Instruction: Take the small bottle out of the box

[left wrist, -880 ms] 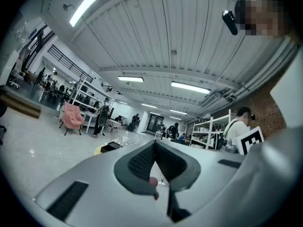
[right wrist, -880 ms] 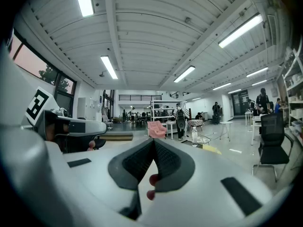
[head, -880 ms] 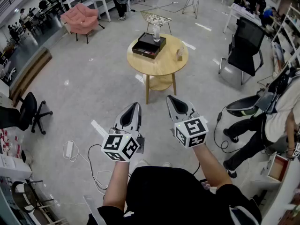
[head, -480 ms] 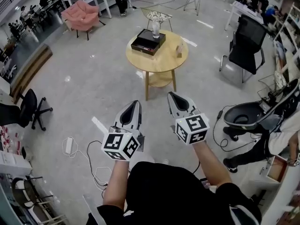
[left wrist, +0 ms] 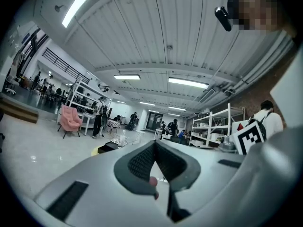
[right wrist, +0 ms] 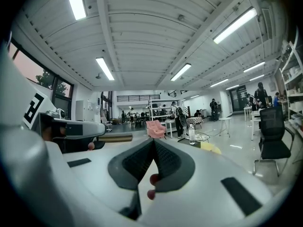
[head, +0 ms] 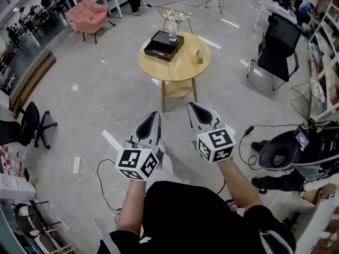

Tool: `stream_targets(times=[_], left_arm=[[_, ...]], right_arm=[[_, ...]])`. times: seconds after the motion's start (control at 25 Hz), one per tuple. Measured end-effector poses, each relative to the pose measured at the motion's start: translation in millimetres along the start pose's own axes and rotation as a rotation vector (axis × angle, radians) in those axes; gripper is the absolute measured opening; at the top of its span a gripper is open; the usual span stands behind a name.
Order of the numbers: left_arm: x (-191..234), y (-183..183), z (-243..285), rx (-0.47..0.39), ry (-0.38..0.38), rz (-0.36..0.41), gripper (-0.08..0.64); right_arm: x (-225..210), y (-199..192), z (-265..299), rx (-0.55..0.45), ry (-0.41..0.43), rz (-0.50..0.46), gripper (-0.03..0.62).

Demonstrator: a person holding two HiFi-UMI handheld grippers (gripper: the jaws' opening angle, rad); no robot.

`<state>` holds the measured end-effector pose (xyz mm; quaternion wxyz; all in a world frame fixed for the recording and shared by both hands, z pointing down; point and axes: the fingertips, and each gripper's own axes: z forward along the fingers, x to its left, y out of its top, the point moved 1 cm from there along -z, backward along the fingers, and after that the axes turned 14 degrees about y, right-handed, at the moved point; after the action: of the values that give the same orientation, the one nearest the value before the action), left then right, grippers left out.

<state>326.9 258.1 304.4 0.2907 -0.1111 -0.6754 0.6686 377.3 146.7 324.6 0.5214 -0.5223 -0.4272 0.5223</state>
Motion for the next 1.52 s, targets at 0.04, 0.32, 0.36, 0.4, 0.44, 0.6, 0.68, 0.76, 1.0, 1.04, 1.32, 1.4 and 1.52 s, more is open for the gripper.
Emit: stream_targets(times=[0.04, 0.32, 0.36, 0.4, 0.44, 0.6, 0.68, 0.76, 1.0, 1.04, 1.32, 1.4, 1.52], left_arm=[[1.1, -0.1, 5.5, 0.000, -0.003, 0.000, 0.009], [16.3, 4.8, 45.6, 0.002, -0.022, -0.003, 0.008], [20.3, 5.5, 53.2, 0.005, -0.023, -0.005, 0.008], [24.7, 5.9, 61.1, 0.009, -0.024, -0.005, 0.008], [29.3, 6.4, 69.8, 0.012, -0.024, -0.003, 0.008], [49.2, 10.7, 108.1, 0.032, -0.029, 0.006, 0.009], [61.6, 12.9, 126.9, 0.042, -0.031, 0.001, 0.008], [76.7, 15.9, 146.6, 0.050, -0.031, 0.000, 0.009], [128.5, 32.4, 205.3, 0.066, -0.030, -0.007, 0.008], [137.9, 35.9, 214.1, 0.068, -0.030, -0.009, 0.008], [200.4, 49.4, 263.9, 0.098, -0.048, -0.054, 0.008], [210.9, 51.0, 277.0, 0.110, -0.065, -0.064, 0.008], [223.3, 49.6, 290.0, 0.122, -0.079, -0.069, 0.009]], right_arm=[[-4.5, 0.3, 3.2, 0.000, -0.003, 0.000, 0.000], [-30.0, 2.7, 34.4, 0.014, -0.016, -0.004, 0.001], [-34.2, 2.8, 41.5, 0.019, -0.018, -0.003, 0.000], [-38.7, 2.4, 49.0, 0.024, -0.018, -0.001, 0.000], [-43.6, 2.0, 57.1, 0.030, -0.019, 0.002, 0.000], [-64.5, 3.8, 94.4, 0.049, -0.026, 0.005, 0.000], [-74.1, 4.8, 115.4, 0.059, -0.026, 0.008, 0.000], [-83.8, 6.1, 138.0, 0.065, -0.027, 0.012, 0.000], [-109.0, 12.7, 213.4, 0.082, -0.016, 0.043, 0.000], [-111.2, 15.5, 226.6, 0.079, -0.009, 0.053, 0.000], [-123.6, 25.2, 303.3, 0.092, -0.025, 0.066, 0.000], [-130.9, 27.0, 319.7, 0.101, -0.036, 0.071, 0.000], [-137.1, 26.0, 338.5, 0.108, -0.042, 0.077, 0.001]])
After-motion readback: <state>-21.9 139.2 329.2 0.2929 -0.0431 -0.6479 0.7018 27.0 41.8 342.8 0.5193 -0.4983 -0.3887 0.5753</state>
